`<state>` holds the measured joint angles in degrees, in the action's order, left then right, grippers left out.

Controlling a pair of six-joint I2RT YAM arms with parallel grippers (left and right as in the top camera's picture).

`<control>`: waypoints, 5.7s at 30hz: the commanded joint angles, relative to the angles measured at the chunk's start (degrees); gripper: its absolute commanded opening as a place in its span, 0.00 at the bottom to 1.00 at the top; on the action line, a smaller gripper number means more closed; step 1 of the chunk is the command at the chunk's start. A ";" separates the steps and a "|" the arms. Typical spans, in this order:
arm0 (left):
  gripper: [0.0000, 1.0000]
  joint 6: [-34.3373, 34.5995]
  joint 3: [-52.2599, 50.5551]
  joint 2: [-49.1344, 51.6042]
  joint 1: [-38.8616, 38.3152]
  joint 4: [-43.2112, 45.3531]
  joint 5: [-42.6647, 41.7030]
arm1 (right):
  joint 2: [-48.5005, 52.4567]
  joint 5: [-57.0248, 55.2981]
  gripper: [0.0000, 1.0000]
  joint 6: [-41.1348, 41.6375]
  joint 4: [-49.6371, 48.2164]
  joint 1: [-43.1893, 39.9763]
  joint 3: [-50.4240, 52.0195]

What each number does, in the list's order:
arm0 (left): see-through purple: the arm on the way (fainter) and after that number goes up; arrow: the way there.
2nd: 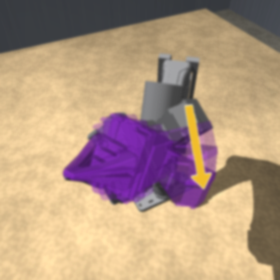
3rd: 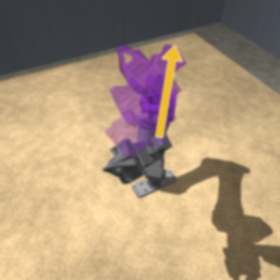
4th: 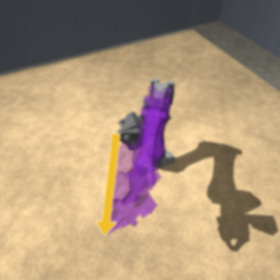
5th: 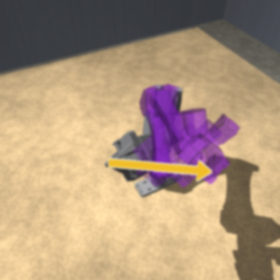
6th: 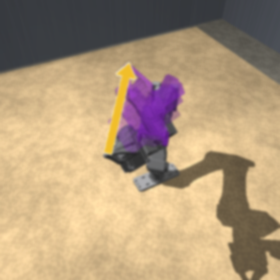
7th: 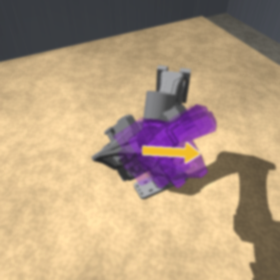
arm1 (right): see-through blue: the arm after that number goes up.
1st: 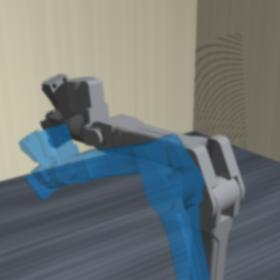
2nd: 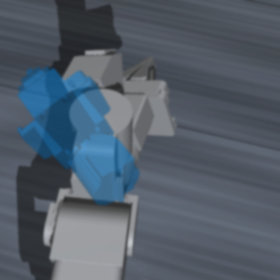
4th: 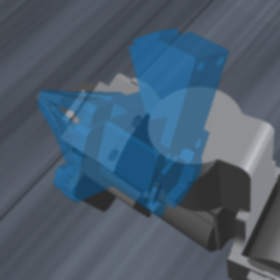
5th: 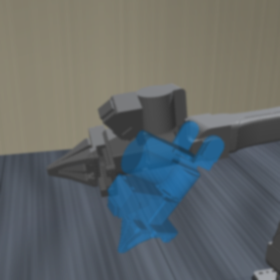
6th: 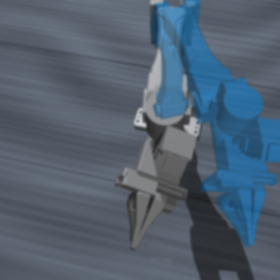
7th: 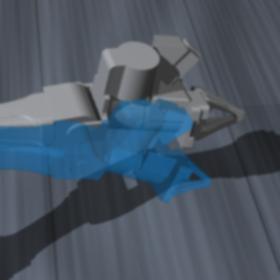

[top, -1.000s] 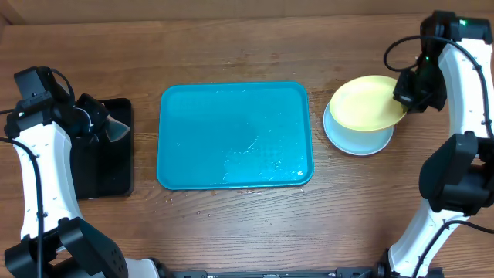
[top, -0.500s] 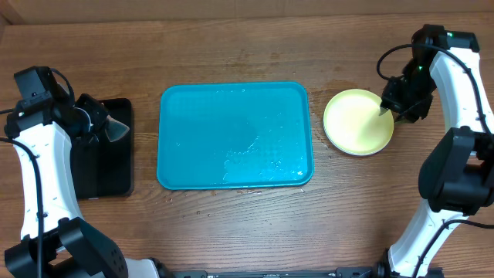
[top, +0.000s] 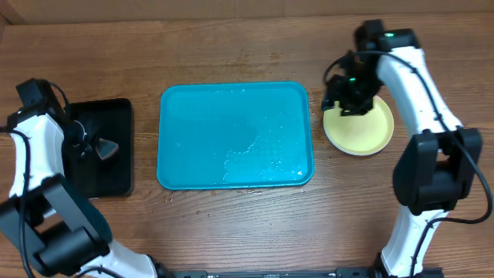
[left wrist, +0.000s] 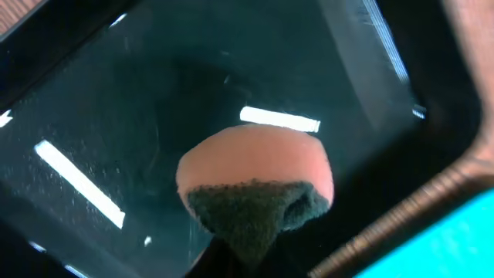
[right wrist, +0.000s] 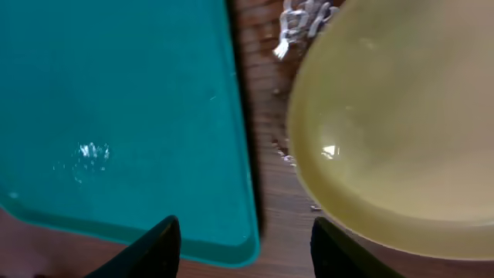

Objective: Clean dirty plates on tray and stack at the side

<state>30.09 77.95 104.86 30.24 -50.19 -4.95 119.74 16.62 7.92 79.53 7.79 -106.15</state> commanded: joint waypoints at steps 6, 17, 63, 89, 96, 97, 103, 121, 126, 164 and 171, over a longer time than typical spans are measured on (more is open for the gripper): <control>0.33 1.25 -0.24 3.91 3.13 1.16 -1.05 | -1.14 -0.70 0.63 1.36 -3.41 7.93 0.02; 0.50 -19.54 6.36 3.72 5.14 -5.31 -25.68 | -8.57 -5.20 1.00 3.91 -3.28 14.82 -0.48; 1.00 -47.65 7.30 -67.67 1.62 -38.45 -35.28 | -67.06 -36.94 1.00 29.20 6.45 35.32 33.81; 1.00 -47.69 7.30 -67.67 1.62 -38.49 -34.86 | -67.95 -37.13 1.00 28.92 6.58 26.36 33.81; 1.00 -47.69 7.30 -67.67 1.62 -38.49 -34.86 | -75.78 -22.36 1.00 9.11 -12.74 10.75 36.65; 1.00 -47.69 7.30 -67.67 1.62 -38.49 -34.84 | -77.26 -18.62 1.00 5.29 -16.11 8.72 38.18; 1.00 -47.69 7.30 -67.67 1.62 -38.49 -34.84 | -87.71 -5.51 1.00 -0.31 -30.08 -4.87 54.23; 1.00 -47.67 7.30 -67.67 1.62 -38.49 -34.86 | -113.87 5.99 1.00 -0.28 -71.54 -8.17 97.61; 1.00 -47.69 7.30 -67.67 1.62 -38.49 -34.84 | -118.44 5.90 1.00 -0.31 -76.43 -8.17 102.20; 1.00 -47.69 7.30 -67.67 1.62 -38.49 -34.84 | -119.58 -3.69 1.00 -2.38 -75.95 -8.20 105.68; 1.00 -47.69 7.30 -67.67 1.62 -38.64 -34.80 | -119.58 -3.72 1.00 -2.38 -75.95 -8.20 105.68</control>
<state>-16.73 85.36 37.39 32.21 -88.77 -39.79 0.73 13.30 5.96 4.01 -0.08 -1.06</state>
